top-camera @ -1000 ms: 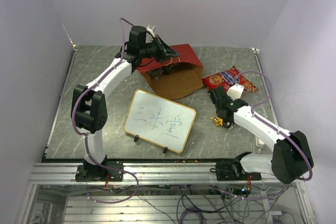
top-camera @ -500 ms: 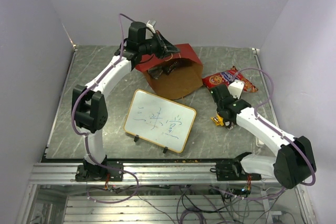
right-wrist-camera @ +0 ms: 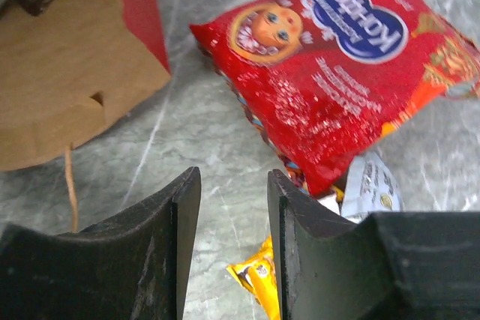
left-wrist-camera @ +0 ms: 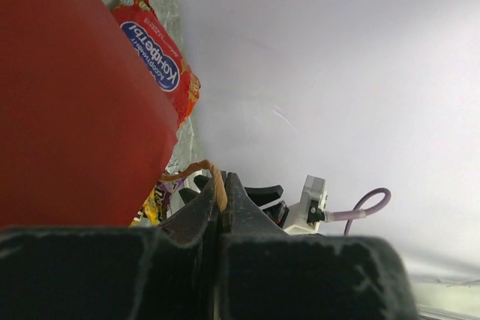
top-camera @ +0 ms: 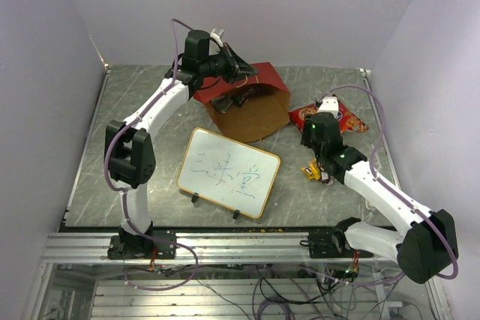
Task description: Take the snacks out of the paper bag
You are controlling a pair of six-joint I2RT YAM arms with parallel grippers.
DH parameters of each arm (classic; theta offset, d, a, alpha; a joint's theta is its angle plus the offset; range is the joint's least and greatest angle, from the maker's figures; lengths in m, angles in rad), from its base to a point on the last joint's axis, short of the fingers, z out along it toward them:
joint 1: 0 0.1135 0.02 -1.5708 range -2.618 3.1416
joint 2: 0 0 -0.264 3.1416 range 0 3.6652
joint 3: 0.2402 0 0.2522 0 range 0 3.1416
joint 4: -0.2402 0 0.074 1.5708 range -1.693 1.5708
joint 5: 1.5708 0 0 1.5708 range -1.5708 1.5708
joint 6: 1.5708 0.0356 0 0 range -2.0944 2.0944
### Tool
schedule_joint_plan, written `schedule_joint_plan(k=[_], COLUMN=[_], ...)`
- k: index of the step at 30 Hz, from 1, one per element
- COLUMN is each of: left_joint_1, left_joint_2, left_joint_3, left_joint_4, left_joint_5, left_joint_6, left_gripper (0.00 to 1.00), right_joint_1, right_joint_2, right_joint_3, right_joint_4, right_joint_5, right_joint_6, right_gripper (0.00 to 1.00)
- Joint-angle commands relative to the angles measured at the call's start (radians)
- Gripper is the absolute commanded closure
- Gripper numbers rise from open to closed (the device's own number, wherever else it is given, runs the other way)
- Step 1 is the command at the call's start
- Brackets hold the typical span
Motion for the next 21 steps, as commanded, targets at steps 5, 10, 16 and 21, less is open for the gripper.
schedule_joint_plan(k=[5, 10, 16, 21], left_joint_1=[-0.004, -0.003, -0.002, 0.000], left_joint_2=[0.016, 0.035, 0.015, 0.058], left_joint_3=[0.058, 0.124, 0.085, 0.185], left_joint_4=[0.030, -0.053, -0.018, -0.104], left_joint_5=[0.018, 0.024, 0.010, 0.025], left_joint_6=[0.003, 0.045, 0.039, 0.068], left_gripper=[0.93, 0.93, 0.93, 0.93], right_joint_1=[-0.002, 0.007, 0.019, 0.038], right_joint_2=[0.052, 0.121, 0.158, 0.260], right_joint_3=[0.035, 0.060, 0.035, 0.120], right_joint_4=[0.153, 0.194, 0.300, 0.312], right_joint_5=[-0.254, -0.413, -0.692, -0.727], right_joint_6=[-0.275, -0.408, -0.705, -0.859], right_gripper=[0.48, 0.41, 0.39, 0.37])
